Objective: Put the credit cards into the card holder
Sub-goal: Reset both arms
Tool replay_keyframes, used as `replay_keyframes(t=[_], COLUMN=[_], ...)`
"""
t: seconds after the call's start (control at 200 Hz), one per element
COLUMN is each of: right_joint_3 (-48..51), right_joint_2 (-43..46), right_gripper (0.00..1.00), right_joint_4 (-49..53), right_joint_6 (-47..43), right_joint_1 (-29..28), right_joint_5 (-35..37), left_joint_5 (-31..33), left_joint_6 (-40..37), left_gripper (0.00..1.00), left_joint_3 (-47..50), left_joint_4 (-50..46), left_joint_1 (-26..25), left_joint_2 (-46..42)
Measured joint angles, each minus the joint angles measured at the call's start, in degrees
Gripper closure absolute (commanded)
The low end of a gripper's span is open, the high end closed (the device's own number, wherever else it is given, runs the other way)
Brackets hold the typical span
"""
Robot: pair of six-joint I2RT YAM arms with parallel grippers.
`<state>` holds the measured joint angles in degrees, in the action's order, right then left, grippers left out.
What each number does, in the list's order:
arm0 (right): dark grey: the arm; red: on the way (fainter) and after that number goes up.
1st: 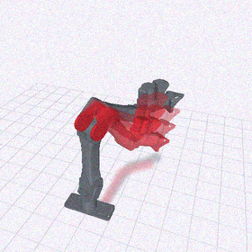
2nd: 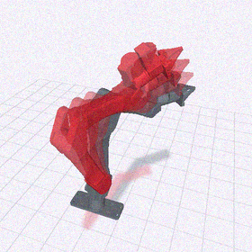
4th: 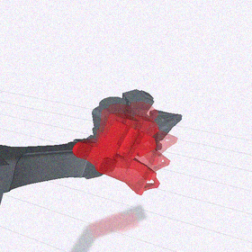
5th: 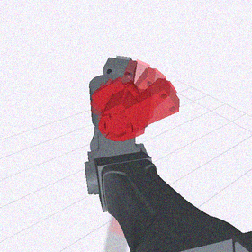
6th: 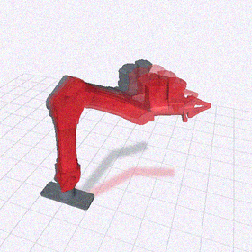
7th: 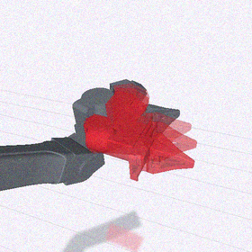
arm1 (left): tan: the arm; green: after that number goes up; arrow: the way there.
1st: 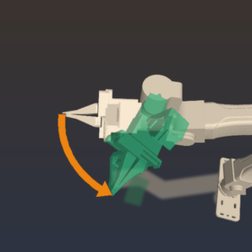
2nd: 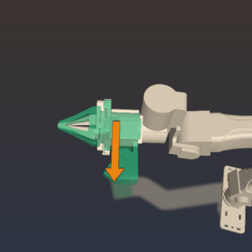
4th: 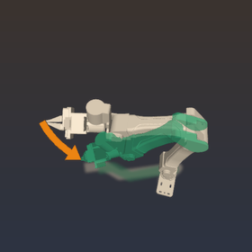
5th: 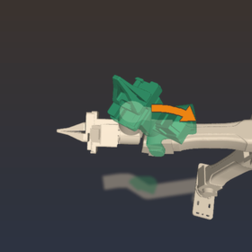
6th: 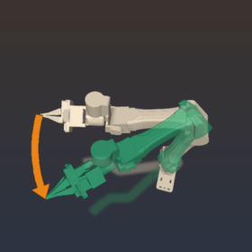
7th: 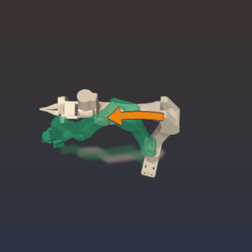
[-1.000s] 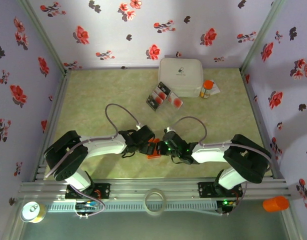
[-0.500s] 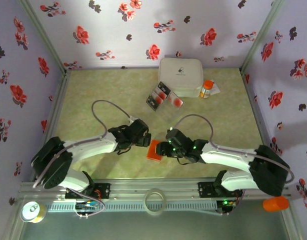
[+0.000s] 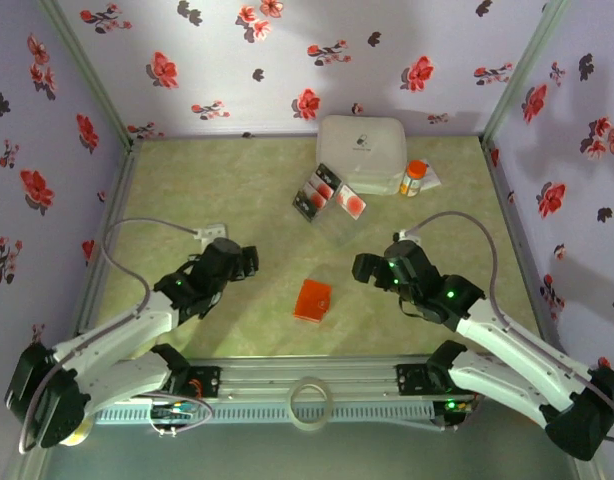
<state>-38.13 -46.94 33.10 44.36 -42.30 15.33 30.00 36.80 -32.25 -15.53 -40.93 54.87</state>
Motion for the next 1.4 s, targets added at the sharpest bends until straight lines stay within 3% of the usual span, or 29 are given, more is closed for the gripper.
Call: replay_keyframes(t=[0.135, 0.27, 0.455, 0.615, 0.87, 1.085, 1.26, 1.4], right_joint_3=[0.0, 2.29, 5.57, 5.49, 6.03, 13.05, 20.72, 19.17], right_joint_2=[0.46, 0.35, -4.7, -14.27, -27.91, -33.53, -42.4, -43.71], right_gripper=[0.01, 0.01, 0.01, 0.01, 0.01, 0.01, 0.01, 0.01], right_joint_4=[2.25, -4.79, -18.43, -26.77, -39.04, -59.45, -84.17, -82.47], right_joint_6=[-4.44, -10.64, -17.68, -24.06, -30.84, -36.44, -39.06, -39.8], right_joint_1=[2.56, 9.86, 22.62, 30.97, 34.93, 35.5, 36.04, 38.05], right_joint_5=[12.24, 20.46, 27.36, 29.99, 28.87, 18.8, 11.8, 4.68], left_joint_5=[3.41, 5.14, 5.33, 3.52, -0.9, -9.16, -16.35, -20.35], left_joint_6=[-7.56, -14.88, -22.18, -27.1, -32.39, -34.12, -35.65, -35.67], left_gripper=[0.0, 0.0, 0.0, 0.0, 0.0, 0.0, 0.0, 0.0], left_joint_3=[3.21, 4.0, 4.15, 5.44, 11.74, 13.25, 12.31, 9.99], left_joint_4=[5.51, 13.55, 25.05, 34.01, 50.82, 66.18, 66.55, 66.01], left_joint_1=[5.38, 13.27, 24.7, 29.16, 33.75, 37.42, 38.01, 40.09], left_joint_2=[-5.03, -5.14, 1.57, 9.07, 21.99, 31.67, 33.7, 33.7])
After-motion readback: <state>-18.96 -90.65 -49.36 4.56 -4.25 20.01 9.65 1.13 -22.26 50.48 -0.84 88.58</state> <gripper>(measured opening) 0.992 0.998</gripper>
